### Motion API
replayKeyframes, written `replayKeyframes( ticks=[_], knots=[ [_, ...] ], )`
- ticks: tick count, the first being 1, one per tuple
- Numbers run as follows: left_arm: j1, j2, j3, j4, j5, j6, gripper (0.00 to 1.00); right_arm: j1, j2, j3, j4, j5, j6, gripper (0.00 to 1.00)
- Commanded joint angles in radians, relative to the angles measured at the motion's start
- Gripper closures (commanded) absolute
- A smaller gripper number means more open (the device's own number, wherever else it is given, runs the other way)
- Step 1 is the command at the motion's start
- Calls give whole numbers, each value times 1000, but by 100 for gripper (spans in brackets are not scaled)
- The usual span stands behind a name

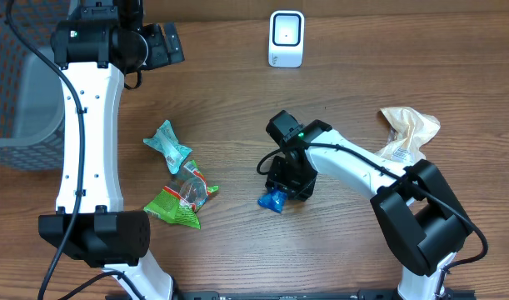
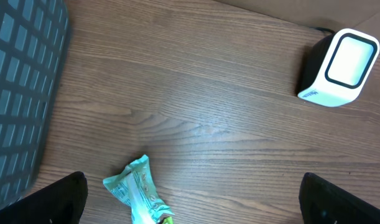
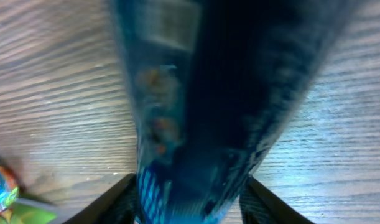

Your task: Scan the item barcode

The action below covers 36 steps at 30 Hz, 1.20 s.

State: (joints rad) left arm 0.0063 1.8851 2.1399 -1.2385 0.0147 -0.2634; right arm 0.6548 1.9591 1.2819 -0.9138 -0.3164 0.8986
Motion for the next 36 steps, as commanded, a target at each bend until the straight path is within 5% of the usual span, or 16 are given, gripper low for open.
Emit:
replayKeyframes(
  ticks=[1,9,18,27,36],
  knots=[
    [-6,11,22,1,8,-14,0,-5,5,-13,24,20,3,50],
    [-6,11,22,1,8,-14,0,-85,5,19,31,31,-164,61],
    [-6,11,22,1,8,-14,0,-195,5,103,31,47,-594,61],
    [-6,11,22,1,8,-14,0,-199,5,204,-64,231,-671,45],
    [-6,11,22,1,8,-14,0,-324,16,236,-86,-119,-688,44]
  ],
)
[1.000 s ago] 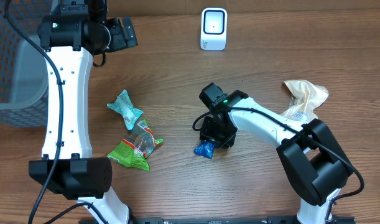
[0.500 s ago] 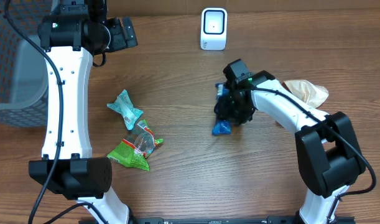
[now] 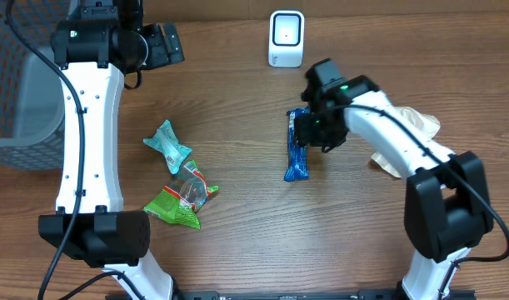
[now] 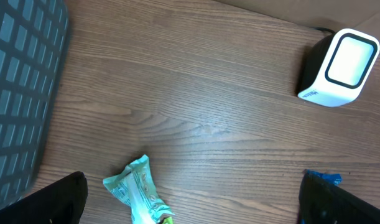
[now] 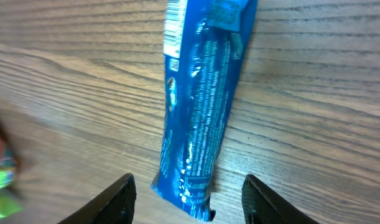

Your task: Scan the item barcode

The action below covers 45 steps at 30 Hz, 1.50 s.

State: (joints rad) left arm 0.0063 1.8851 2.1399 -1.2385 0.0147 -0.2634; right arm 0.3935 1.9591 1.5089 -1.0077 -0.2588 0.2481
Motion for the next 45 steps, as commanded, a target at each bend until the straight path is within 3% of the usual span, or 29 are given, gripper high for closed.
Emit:
replayKeyframes(
  ticks=[1,17,20,23,28,31,39,45],
  knots=[
    [-6,11,22,1,8,-14,0,-75,20,-1,16,-216,-53,44],
    [-6,11,22,1,8,-14,0,-101,132,-91,173,-301,-100,45],
    [-6,11,22,1,8,-14,0,-101,132,-91,173,-301,-100,53],
    [-6,11,22,1,8,-14,0,-101,132,-91,174,-296,-100,73],
    [-6,11,22,1,8,-14,0,-99,132,-91,177,-293,-100,84],
    [-6,11,22,1,8,-14,0,-96,132,-91,192,-293,-100,96],
    [-6,11,22,1,8,-14,0,-73,80,-26,132,-126,-93,96],
    [-6,11,22,1,8,-14,0,-62,-71,5,158,-307,-133,96]
  ],
)
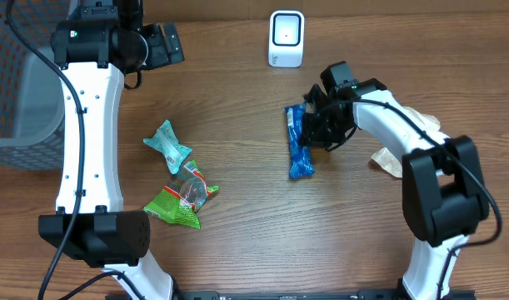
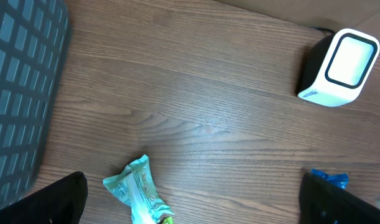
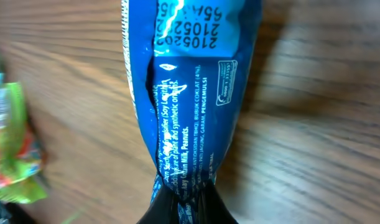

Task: Scan the item barcode
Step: 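Lift the blue bar up to the white scanner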

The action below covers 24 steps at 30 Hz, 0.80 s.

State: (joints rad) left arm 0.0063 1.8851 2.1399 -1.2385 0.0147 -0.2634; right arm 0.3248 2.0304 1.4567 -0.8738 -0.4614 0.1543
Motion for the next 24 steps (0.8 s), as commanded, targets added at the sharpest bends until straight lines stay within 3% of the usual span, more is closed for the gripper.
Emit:
replayKeyframes(
  ticks=[1,10,24],
  knots=[
    [-6,11,22,1,8,-14,0,4,-169,57,32,-138,-53,96],
    [-6,11,22,1,8,-14,0,-2,-415,63,103,-235,-83,96],
    [-6,11,22,1,8,-14,0,-2,-452,210,57,-224,-26,96]
  ],
)
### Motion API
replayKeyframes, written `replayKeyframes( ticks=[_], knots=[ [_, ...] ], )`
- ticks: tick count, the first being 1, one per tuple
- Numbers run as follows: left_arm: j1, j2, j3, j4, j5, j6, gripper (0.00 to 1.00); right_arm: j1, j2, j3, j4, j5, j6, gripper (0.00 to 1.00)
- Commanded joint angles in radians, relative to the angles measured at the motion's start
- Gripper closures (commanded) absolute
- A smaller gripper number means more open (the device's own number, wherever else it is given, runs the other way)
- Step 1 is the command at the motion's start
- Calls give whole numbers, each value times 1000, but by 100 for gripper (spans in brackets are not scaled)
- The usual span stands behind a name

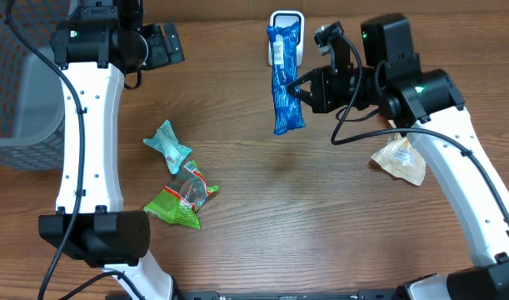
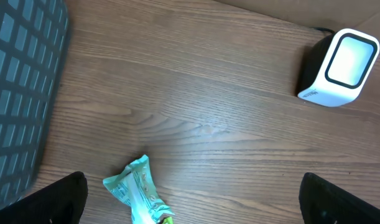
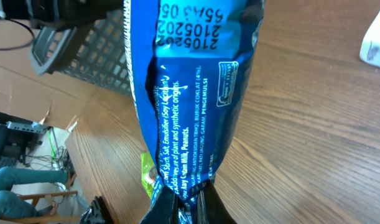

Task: Scan the item barcode
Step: 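Lift the blue bar up to the white scanner, then hold the blue bar in front of the scanner, turning it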

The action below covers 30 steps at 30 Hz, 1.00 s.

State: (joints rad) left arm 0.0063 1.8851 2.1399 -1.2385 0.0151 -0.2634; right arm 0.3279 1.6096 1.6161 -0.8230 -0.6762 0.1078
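Note:
A long blue snack packet [image 1: 285, 79] hangs upright in the air, with my right gripper [image 1: 306, 90] shut on one end of it. The overhead view shows it right in front of the white barcode scanner [image 1: 286, 18], covering part of it. In the right wrist view the packet [image 3: 190, 93] fills the middle with its printed side toward the camera, pinched at the gripper [image 3: 191, 200]. My left gripper [image 2: 193, 208] is open and empty, high over the back left of the table, with the scanner [image 2: 339, 59] at its upper right.
A teal packet [image 1: 167, 143] and a green packet [image 1: 181, 200] lie left of the middle. A tan packet [image 1: 401, 158] lies at the right under the right arm. A grey mesh basket [image 1: 21, 92] stands at the left edge.
My right gripper, then shut on the blue packet low at the table, now holds it raised and farther back, in front of the scanner. The left arm has not moved.
My right gripper was first down over the blue packet at the table's middle front. Then the packet lay farther back and stretched out, with the open fingers above it. After that the gripper was shut on it, and now holds it up before the scanner.

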Motion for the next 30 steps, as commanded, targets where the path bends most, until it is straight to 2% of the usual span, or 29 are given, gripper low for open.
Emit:
replayKeyframes(
  ticks=[1,4,10,13,16,19,24,26,30],
  knots=[
    [-6,11,22,1,8,-14,0,-5,-31,59,9,18,41,97],
    [-6,11,22,1,8,-14,0,-5,-31,83,15,130,74,97],
    [-6,11,22,1,8,-14,0,30,-14,99,10,587,102,97],
    [-6,11,22,1,8,-14,0,76,55,99,24,863,93,96],
    [-6,11,22,1,8,-14,0,115,136,99,70,1031,48,96],
    [-6,11,22,1,8,-14,0,158,243,99,169,1287,10,96],
    [-6,11,22,1,8,-14,0,212,396,99,427,1590,-208,96],
    [-6,11,22,1,8,-14,0,229,473,99,597,1678,-401,96],
    [-6,11,22,1,8,-14,0,235,585,99,821,1686,-697,96]
  ],
)
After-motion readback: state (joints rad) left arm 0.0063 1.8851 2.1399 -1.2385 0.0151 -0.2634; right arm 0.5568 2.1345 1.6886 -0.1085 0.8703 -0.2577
